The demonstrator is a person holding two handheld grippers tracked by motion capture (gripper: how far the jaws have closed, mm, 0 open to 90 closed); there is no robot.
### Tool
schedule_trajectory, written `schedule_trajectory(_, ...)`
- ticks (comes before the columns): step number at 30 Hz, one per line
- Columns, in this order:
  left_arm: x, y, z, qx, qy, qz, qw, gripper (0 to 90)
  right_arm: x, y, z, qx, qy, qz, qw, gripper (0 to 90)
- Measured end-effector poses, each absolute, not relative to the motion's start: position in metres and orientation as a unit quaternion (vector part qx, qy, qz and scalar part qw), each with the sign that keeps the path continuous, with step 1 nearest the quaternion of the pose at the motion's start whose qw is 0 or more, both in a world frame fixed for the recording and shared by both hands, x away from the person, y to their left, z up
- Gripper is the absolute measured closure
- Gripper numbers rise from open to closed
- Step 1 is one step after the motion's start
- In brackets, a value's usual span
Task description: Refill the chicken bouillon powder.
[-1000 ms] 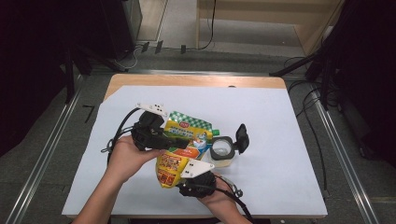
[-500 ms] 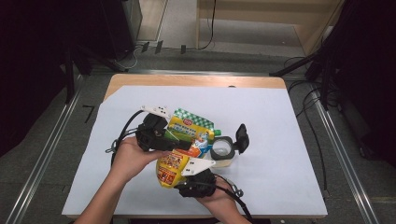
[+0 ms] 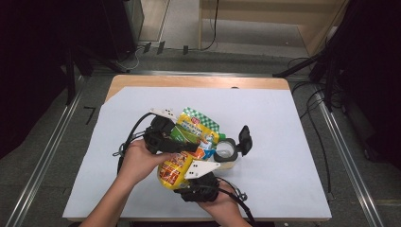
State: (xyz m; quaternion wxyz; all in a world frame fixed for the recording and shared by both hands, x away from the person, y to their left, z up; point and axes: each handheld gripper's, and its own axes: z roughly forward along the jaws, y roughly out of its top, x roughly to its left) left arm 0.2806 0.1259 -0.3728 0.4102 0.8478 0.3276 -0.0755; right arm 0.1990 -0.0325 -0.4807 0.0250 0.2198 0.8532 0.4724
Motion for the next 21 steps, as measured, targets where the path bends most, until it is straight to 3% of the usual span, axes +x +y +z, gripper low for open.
schedule_trajectory(21, 0.28, 0.103, -0.378, 0.847, 0.352, -0.063, 0.394, 73.9, 0.187, -0.029, -0.475, 0.216, 0.858, 0.462, 0.061, 54.7)
